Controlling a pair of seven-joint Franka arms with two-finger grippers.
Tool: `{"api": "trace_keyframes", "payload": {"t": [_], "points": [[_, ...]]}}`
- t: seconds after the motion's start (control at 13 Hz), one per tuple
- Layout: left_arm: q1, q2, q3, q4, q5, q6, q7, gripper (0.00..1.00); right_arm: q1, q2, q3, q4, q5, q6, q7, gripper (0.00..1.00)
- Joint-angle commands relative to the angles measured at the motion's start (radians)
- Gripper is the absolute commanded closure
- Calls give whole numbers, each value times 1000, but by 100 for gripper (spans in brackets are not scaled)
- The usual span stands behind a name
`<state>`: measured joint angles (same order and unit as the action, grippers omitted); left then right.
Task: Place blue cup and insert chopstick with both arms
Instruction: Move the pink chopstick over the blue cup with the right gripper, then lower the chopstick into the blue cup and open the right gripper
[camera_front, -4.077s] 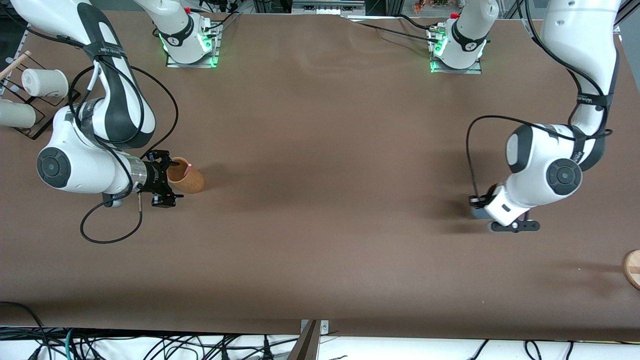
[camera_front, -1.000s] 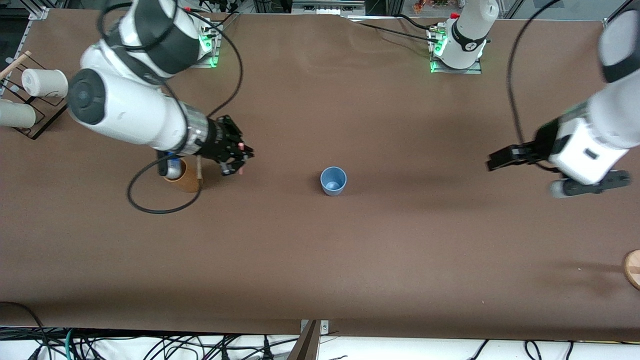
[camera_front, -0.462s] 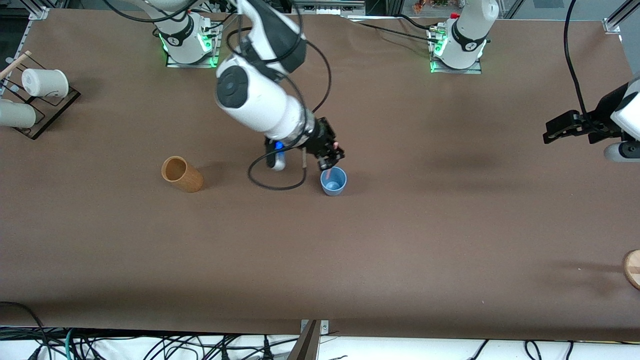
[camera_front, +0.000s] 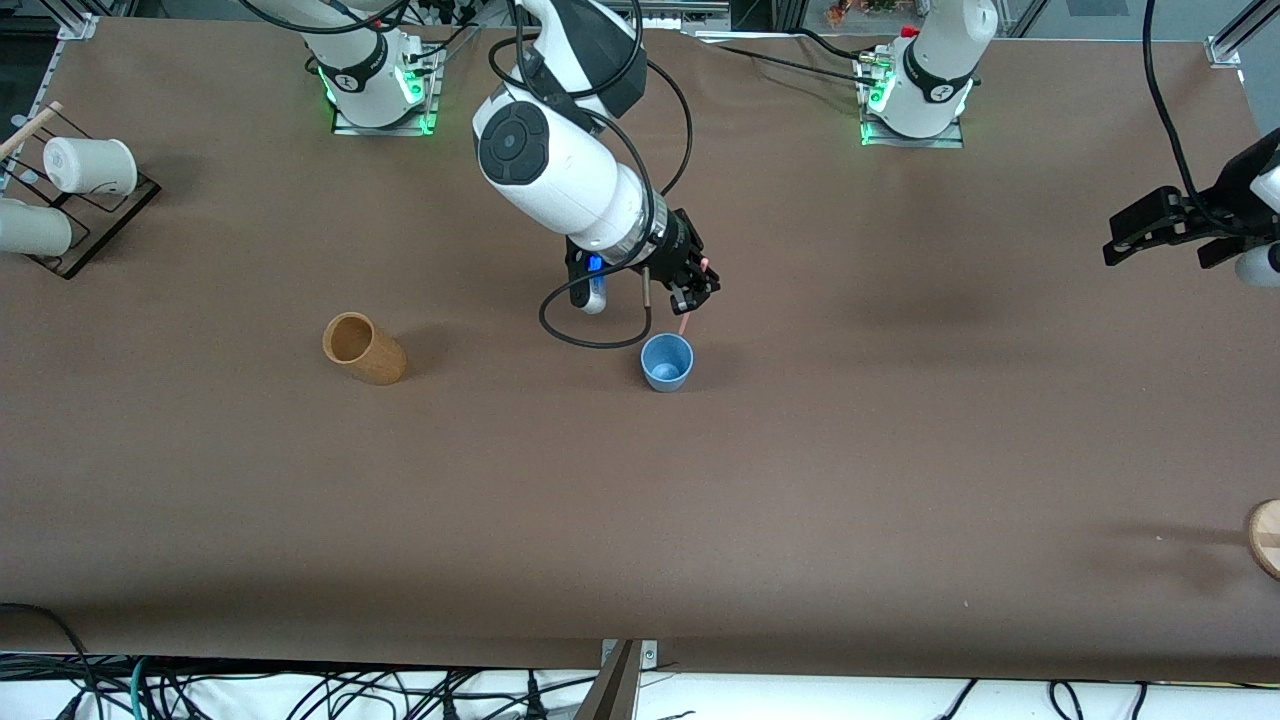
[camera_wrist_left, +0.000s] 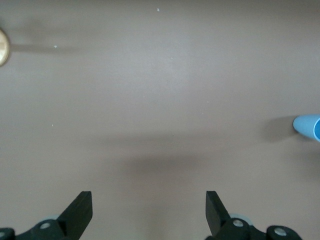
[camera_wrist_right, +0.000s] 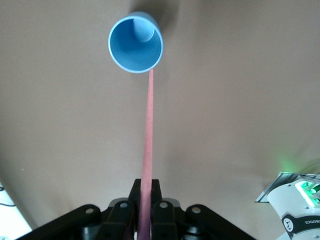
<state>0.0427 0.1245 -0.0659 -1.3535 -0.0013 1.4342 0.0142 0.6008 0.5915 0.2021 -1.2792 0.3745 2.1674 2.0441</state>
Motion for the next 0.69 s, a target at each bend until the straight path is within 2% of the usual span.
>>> {"api": "trace_keyframes", "payload": {"t": [0.0, 0.62], "points": [[0, -36, 1, -50, 15, 14, 64, 0, -6, 11, -1, 18, 6, -29, 8, 100], [5, -11, 0, -39, 15, 8, 67, 0, -6, 65, -4, 18, -2, -12, -2, 100]]}}
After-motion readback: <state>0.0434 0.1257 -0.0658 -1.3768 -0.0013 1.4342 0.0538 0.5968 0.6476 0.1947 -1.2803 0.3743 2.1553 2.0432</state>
